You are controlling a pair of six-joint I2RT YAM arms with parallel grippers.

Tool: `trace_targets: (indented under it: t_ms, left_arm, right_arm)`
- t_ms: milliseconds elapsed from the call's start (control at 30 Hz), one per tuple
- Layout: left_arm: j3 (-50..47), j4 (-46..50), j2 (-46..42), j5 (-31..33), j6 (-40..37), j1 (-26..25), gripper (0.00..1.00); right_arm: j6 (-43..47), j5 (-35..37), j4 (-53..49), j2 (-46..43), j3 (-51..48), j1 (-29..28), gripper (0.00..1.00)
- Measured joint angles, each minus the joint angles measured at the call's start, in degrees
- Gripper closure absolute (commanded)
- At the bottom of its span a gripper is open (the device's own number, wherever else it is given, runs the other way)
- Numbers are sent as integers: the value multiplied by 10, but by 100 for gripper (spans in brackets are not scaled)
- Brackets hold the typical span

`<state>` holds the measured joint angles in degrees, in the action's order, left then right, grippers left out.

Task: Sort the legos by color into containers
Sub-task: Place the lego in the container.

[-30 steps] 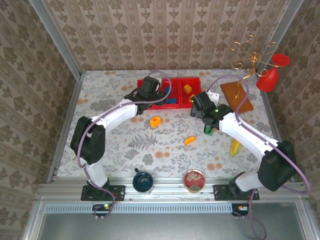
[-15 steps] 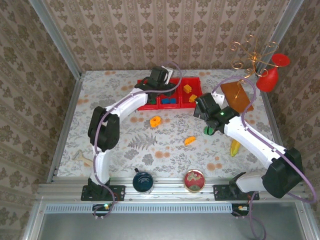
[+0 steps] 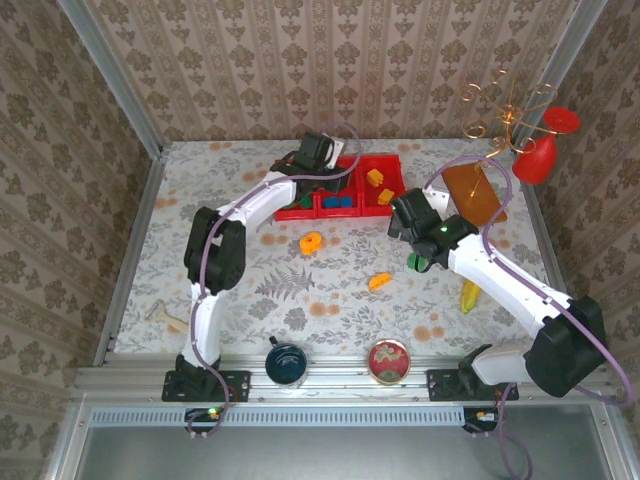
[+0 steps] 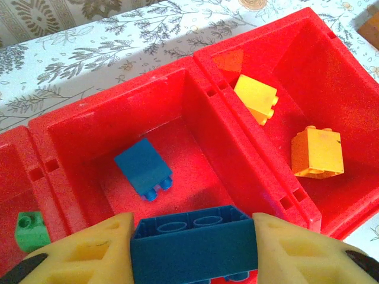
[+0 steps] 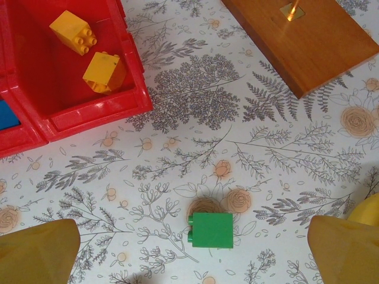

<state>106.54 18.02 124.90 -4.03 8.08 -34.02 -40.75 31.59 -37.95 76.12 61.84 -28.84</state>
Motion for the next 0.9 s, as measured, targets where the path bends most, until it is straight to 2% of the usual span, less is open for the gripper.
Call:
trace_targets:
  t_ms: [167, 367, 500, 733, 900]
  left_arm:
    - [25, 1, 10, -6, -2, 0, 59]
    - [37, 7, 14, -9, -5, 3, 40]
    - [37, 15, 14, -10, -7, 3, 32]
    - [30, 18, 8, -9, -6, 3, 25]
    - [-10, 24, -38, -5, -1, 3, 19]
  right_arm:
    - [0, 0, 0, 0, 0, 1, 0]
    - [0, 0, 0, 0, 0, 1, 0]
    - [0, 0, 0, 0, 0, 1, 0]
    - [0, -3, 0, -1, -5, 1, 0]
    - [-6, -16, 0, -10, -14, 1, 0]
